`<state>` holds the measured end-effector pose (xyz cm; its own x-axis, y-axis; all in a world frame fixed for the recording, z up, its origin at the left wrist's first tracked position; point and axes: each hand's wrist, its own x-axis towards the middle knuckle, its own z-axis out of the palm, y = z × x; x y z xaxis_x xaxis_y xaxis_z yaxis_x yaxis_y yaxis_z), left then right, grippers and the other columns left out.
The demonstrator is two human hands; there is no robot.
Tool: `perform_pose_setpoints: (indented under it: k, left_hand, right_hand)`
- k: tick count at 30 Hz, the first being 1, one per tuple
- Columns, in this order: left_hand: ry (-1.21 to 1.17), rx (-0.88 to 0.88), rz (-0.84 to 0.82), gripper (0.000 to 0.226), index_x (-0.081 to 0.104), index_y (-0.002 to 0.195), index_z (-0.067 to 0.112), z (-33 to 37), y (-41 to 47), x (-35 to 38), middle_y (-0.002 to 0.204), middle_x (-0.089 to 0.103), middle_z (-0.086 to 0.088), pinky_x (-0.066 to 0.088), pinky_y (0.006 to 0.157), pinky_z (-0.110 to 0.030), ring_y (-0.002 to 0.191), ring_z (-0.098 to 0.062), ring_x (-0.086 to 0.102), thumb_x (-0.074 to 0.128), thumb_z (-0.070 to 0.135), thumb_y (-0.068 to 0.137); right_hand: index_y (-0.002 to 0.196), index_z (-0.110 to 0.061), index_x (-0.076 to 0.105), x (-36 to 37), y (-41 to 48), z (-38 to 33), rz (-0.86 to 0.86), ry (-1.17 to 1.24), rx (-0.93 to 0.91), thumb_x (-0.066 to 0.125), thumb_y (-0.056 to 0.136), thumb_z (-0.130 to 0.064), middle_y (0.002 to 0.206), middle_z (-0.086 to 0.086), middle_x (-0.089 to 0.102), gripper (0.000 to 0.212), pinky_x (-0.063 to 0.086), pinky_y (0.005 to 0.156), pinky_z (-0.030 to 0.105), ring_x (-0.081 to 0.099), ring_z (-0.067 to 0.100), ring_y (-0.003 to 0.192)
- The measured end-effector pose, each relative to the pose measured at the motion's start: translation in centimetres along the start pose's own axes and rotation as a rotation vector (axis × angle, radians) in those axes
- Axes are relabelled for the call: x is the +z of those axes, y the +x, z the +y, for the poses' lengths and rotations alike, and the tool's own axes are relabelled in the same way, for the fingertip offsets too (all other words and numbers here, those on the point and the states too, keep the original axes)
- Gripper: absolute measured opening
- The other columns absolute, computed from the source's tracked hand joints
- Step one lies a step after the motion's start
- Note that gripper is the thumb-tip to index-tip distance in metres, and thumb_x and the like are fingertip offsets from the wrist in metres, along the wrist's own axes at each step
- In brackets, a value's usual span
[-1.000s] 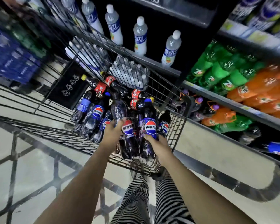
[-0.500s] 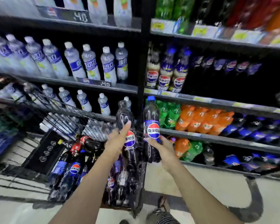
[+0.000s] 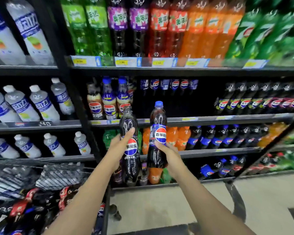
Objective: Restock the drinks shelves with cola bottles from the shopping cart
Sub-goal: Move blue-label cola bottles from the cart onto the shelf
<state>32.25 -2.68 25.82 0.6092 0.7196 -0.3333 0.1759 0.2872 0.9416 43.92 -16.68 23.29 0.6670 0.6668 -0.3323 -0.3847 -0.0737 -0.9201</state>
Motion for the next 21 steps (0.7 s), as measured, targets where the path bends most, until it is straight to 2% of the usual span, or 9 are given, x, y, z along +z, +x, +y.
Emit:
perform_pose_setpoints:
  k: [2, 4, 7, 9, 10, 12, 14, 18, 21]
  left_hand:
    - [-0.038, -0.03, 0.002, 0.102, 0.057, 0.125, 0.018, 0.7, 1.3, 3.5, 0.117, 0.067, -0.002, 0.047, 0.1, -0.044, 0.107, -0.021, 0.064, 0.071, 0.083, 0.047]
    - [-0.054, -0.032, 0.01, 0.079, 0.056, 0.124, 0.014, 1.2, 2.8, 7.1, 0.111, 0.069, -0.002, 0.05, 0.093, -0.036, 0.099, -0.017, 0.066, 0.068, 0.07, 0.069]
    - [-0.119, -0.05, 0.016, 0.059, 0.055, 0.121, 0.012, 1.6, 5.9, 12.0, 0.1, 0.071, -0.005, 0.056, 0.066, -0.028, 0.081, -0.015, 0.07, 0.064, 0.055, 0.082]
    - [-0.159, -0.077, 0.043, 0.064, 0.053, 0.119, 0.007, 2.1, 7.5, 14.8, 0.099, 0.071, -0.01, 0.055, 0.052, -0.025, 0.072, -0.016, 0.071, 0.067, 0.055, 0.08]
    - [-0.178, -0.087, 0.052, 0.068, 0.054, 0.12, 0.004, 2.3, 8.3, 16.2, 0.099, 0.072, -0.013, 0.054, 0.051, -0.025, 0.07, -0.018, 0.071, 0.068, 0.055, 0.079]
    - [-0.198, -0.085, 0.065, 0.068, 0.057, 0.12, 0.002, 2.8, 9.5, 18.3, 0.098, 0.072, -0.016, 0.055, 0.053, -0.027, 0.069, -0.021, 0.071, 0.069, 0.055, 0.078]
    - [-0.218, -0.064, 0.075, 0.068, 0.056, 0.12, 0.004, 3.2, 10.4, 19.8, 0.103, 0.071, -0.018, 0.057, 0.056, -0.03, 0.073, -0.022, 0.071, 0.069, 0.056, 0.078]
    - [-0.199, -0.034, 0.09, 0.082, 0.056, 0.12, 0.013, 4.2, 11.6, 22.2, 0.107, 0.071, -0.011, 0.058, 0.084, -0.043, 0.09, -0.024, 0.072, 0.075, 0.068, 0.062]
    - [-0.182, -0.023, 0.075, 0.095, 0.057, 0.122, 0.01, 4.7, 13.0, 23.1, 0.105, 0.071, -0.014, 0.055, 0.088, -0.049, 0.093, -0.03, 0.071, 0.078, 0.073, 0.053]
  right_hand:
    - [0.106, -0.015, 0.071, -3.2, 2.0, -1.4, 0.02, 0.01, 0.013, 0.08, 0.071, -0.035, 0.11, 0.006, 0.071, 0.041, 0.043, 0.104, 0.048, 0.063, 0.027, 0.11]
    - [0.105, -0.015, 0.071, -6.5, 4.2, -2.5, 0.027, 0.015, -0.002, 0.079, 0.072, -0.035, 0.109, 0.005, 0.071, 0.039, 0.043, 0.104, 0.048, 0.062, 0.028, 0.111]
    - [0.102, -0.017, 0.072, -10.8, 7.2, -4.5, 0.011, -0.006, -0.024, 0.074, 0.079, -0.032, 0.107, 0.003, 0.072, 0.028, 0.042, 0.105, 0.043, 0.062, 0.024, 0.11]
    - [0.101, -0.014, 0.069, -13.2, 8.8, -6.0, -0.005, 0.03, -0.018, 0.068, 0.086, -0.025, 0.1, 0.004, 0.072, 0.019, 0.047, 0.093, 0.037, 0.064, 0.023, 0.1]
    - [0.1, -0.012, 0.068, -14.2, 9.6, -6.9, -0.017, 0.054, -0.015, 0.066, 0.087, -0.023, 0.095, 0.005, 0.072, 0.017, 0.05, 0.085, 0.035, 0.066, 0.023, 0.092]
    - [0.099, -0.008, 0.067, -15.8, 11.2, -8.4, -0.033, 0.105, -0.001, 0.063, 0.089, -0.021, 0.091, 0.007, 0.07, 0.017, 0.052, 0.076, 0.033, 0.066, 0.022, 0.082]
    - [0.105, -0.005, 0.065, -17.0, 12.5, -9.4, -0.043, 0.135, 0.021, 0.063, 0.089, -0.021, 0.095, 0.01, 0.069, 0.023, 0.052, 0.08, 0.036, 0.066, 0.023, 0.084]
    - [0.114, -0.007, 0.063, -19.2, 15.3, -10.5, -0.071, 0.11, 0.052, 0.069, 0.085, -0.029, 0.108, 0.01, 0.07, 0.037, 0.05, 0.091, 0.039, 0.065, 0.025, 0.1]
    - [0.114, -0.006, 0.065, -19.9, 17.2, -11.1, -0.088, 0.084, 0.015, 0.071, 0.083, -0.028, 0.11, 0.013, 0.069, 0.039, 0.048, 0.095, 0.042, 0.064, 0.029, 0.105]
